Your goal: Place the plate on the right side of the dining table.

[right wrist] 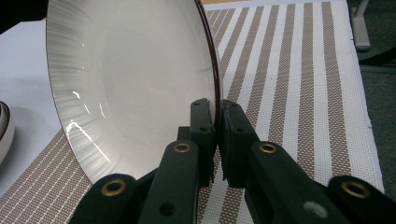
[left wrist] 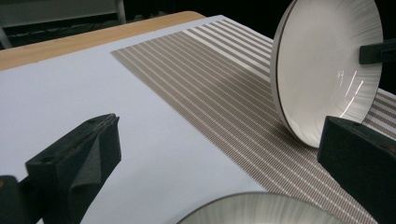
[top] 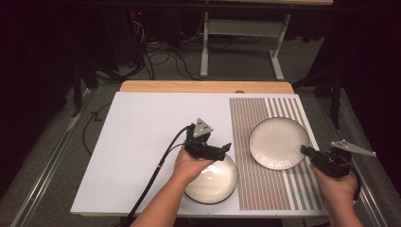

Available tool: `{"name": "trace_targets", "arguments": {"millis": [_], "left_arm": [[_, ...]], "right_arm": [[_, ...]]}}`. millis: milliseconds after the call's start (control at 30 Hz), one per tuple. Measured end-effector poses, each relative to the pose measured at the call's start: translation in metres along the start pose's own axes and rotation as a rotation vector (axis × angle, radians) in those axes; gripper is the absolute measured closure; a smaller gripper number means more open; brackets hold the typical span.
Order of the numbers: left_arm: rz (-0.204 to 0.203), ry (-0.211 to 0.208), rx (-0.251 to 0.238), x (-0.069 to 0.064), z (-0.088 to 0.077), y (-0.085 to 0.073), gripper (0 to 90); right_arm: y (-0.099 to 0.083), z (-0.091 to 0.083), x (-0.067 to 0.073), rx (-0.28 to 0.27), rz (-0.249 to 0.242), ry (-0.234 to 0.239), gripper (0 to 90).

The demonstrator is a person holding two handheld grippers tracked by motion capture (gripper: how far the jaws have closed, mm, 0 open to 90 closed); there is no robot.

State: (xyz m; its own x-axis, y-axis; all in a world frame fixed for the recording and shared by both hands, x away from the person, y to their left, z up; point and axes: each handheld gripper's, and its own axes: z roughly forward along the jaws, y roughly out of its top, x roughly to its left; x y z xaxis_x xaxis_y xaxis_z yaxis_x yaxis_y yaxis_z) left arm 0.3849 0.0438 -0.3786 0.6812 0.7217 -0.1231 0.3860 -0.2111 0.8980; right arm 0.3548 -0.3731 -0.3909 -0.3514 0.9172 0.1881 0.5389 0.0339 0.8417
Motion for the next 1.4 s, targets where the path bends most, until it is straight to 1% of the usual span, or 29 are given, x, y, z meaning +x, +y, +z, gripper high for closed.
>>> {"name": "trace_targets", "arguments": {"millis": [67, 167, 200, 233, 267, 333, 367, 400, 433, 467, 500, 533, 600, 733, 800, 833, 900, 967, 1000, 1033, 1100, 1133, 1167, 1233, 1300, 1400], "left_arm": [[-0.002, 0.016, -0.007, 0.006, -0.007, -0.004, 0.1], [-0.018, 0.032, -0.023, 0.016, -0.022, -0.011, 0.0], [-0.018, 0.032, -0.023, 0.016, -0.022, -0.011, 0.0], [-0.013, 0.041, -0.031, 0.018, -0.03, -0.013, 0.0], [-0.012, 0.044, -0.037, 0.019, -0.033, -0.014, 0.0], [-0.014, 0.056, -0.052, 0.024, -0.045, -0.018, 0.0], [-0.018, 0.065, -0.061, 0.03, -0.055, -0.021, 0.0], [-0.018, 0.065, -0.061, 0.03, -0.055, -0.021, 0.0], [-0.021, 0.074, -0.065, 0.035, -0.065, -0.026, 0.0], [-0.019, 0.084, -0.066, 0.037, -0.07, -0.027, 0.0], [-0.026, 0.094, -0.07, 0.043, -0.079, -0.032, 0.0], [-0.026, 0.094, -0.07, 0.043, -0.079, -0.032, 0.0], [-0.038, 0.104, -0.073, 0.049, -0.088, -0.038, 0.1], [-0.04, 0.143, -0.062, 0.062, -0.109, -0.05, 0.0], [-0.047, 0.157, -0.06, 0.066, -0.117, -0.055, 0.0], [-0.05, 0.171, -0.062, 0.071, -0.125, -0.06, 0.0], [-0.054, 0.177, -0.065, 0.073, -0.128, -0.063, 0.1], [-0.062, 0.185, -0.088, 0.077, -0.134, -0.07, 0.2], [-0.062, 0.185, -0.088, 0.077, -0.134, -0.07, 0.4], [-0.075, 0.186, -0.1, 0.079, -0.135, -0.072, 0.4], [-0.089, 0.181, -0.111, 0.08, -0.136, -0.074, 0.5], [-0.082, 0.184, -0.109, 0.079, -0.135, -0.074, 0.5], [-0.072, 0.176, -0.101, 0.078, -0.135, -0.075, 0.6], [-0.071, 0.17, -0.098, 0.078, -0.135, -0.075, 0.6], [-0.058, 0.175, -0.093, 0.077, -0.135, -0.076, 0.6], [-0.058, 0.176, -0.093, 0.077, -0.135, -0.076, 0.6]], "right_arm": [[0.0, 0.0, 0.0, 0.002, 0.004, -0.001, 86.6], [0.0, 0.001, -0.001, 0.003, 0.007, -0.005, 86.4], [0.0, 0.001, -0.001, 0.003, 0.007, -0.005, 86.4], [0.0, 0.001, 0.0, 0.004, 0.01, -0.007, 86.4], [0.0, 0.001, 0.0, 0.003, 0.007, -0.007, 86.4], [0.0, 0.001, 0.0, 0.001, 0.005, -0.008, 86.5], [0.0, 0.0, 0.001, 0.0, 0.002, -0.009, 86.5], [0.0, 0.0, 0.001, 0.0, 0.002, -0.009, 86.5], [0.0, 0.0, 0.001, 0.0, 0.0, -0.008, 86.6], [0.001, 0.0, 0.002, 0.001, 0.0, -0.011, 86.5], [0.001, 0.0, 0.002, 0.001, -0.001, -0.012, 86.5], [0.001, 0.0, 0.002, 0.001, -0.001, -0.012, 86.5], [0.001, 0.001, 0.003, 0.003, 0.001, -0.013, 86.5], [0.001, 0.001, 0.002, 0.003, 0.008, -0.016, 86.3], [0.001, 0.002, 0.002, 0.004, 0.008, -0.018, 86.3], [0.001, 0.002, 0.003, 0.006, 0.007, -0.02, 86.3], [0.001, 0.002, 0.003, 0.006, 0.004, -0.021, 86.2], [0.001, 0.003, 0.002, 0.005, 0.012, -0.022, 86.2], [0.001, 0.003, 0.002, 0.005, 0.012, -0.022, 86.2], [0.001, 0.003, 0.002, 0.006, 0.013, -0.023, 86.2], [0.002, 0.005, 0.001, 0.013, 0.027, -0.026, 86.0], [0.002, 0.005, 0.001, 0.013, 0.027, -0.026, 86.0], [0.002, 0.006, 0.0, 0.019, 0.041, -0.027, 86.1], [0.002, 0.007, 0.0, 0.022, 0.045, -0.027, 86.0], [0.004, 0.01, -0.001, 0.03, 0.055, -0.035, 85.8], [0.005, 0.012, -0.002, 0.035, 0.062, -0.04, 85.5]]}}
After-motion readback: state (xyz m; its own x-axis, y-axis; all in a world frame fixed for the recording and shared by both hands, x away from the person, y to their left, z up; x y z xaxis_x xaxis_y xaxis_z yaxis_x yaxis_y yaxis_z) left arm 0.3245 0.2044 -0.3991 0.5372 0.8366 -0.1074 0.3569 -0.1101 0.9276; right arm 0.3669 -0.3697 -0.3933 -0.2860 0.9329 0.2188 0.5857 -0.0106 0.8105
